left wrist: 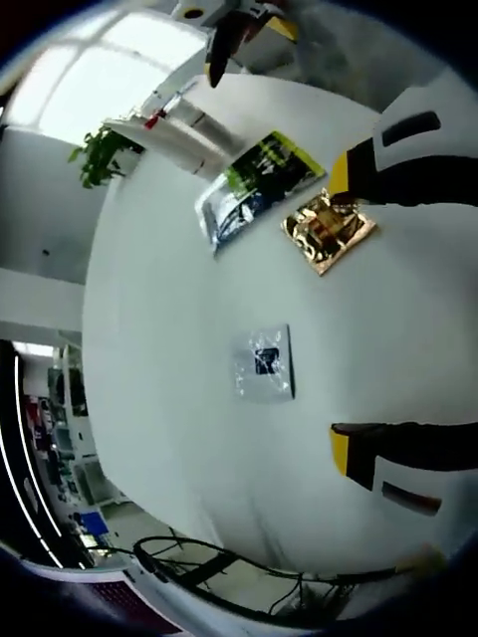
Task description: Arrange the skincare products in the storage area until every visible bottle or jar stands upright without overlapping.
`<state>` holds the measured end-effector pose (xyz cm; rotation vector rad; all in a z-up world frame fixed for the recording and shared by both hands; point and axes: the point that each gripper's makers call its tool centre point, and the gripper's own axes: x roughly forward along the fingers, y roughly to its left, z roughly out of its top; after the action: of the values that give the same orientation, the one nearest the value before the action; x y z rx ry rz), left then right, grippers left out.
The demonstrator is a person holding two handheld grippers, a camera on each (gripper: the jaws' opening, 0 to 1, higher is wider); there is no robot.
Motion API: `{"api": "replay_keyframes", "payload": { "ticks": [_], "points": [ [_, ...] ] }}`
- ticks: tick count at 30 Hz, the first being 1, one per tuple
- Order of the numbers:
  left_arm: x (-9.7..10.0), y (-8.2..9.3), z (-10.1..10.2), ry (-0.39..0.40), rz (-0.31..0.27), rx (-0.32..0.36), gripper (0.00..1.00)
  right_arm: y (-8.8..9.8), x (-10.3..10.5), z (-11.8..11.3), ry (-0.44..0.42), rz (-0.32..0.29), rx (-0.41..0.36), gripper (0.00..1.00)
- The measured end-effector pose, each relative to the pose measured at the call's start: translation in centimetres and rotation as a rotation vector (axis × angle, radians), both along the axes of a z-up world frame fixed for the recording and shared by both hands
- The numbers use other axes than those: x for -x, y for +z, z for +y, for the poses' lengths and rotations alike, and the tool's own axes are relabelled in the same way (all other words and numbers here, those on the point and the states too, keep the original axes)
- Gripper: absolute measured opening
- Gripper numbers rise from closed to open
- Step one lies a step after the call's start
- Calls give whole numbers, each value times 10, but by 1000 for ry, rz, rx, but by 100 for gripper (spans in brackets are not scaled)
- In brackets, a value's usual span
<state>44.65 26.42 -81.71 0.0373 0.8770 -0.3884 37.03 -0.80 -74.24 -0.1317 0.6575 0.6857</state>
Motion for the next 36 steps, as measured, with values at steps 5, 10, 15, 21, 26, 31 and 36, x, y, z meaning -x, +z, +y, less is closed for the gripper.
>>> {"api": "replay_keyframes", "payload": {
  "ticks": [5, 10, 15, 21, 26, 31, 36],
  "points": [
    [-13, -4, 6, 33, -2, -17, 80, -1, 0, -1, -3, 3, 3, 99],
    [-15, -9, 0, -17, -1, -55, 78, -3, -1, -2, -7, 7, 5, 99],
    [-9, -10, -16, -170, -30, -87, 77, -2, -1, -2, -11, 9, 5, 99],
    [11, -8, -54, -498, -104, -123, 71, -3, 0, -2, -11, 15, 5, 99],
    [22, -16, -72, -688, -99, -125, 67, -3, 0, -2, -12, 18, 4, 99],
    [21, -20, -77, -754, -89, -119, 61, -4, 0, -2, -13, 19, 5, 99],
    [16, -23, -77, -785, -76, -109, 58, -4, 0, -2, -15, 20, 6, 99]
  ]
}}
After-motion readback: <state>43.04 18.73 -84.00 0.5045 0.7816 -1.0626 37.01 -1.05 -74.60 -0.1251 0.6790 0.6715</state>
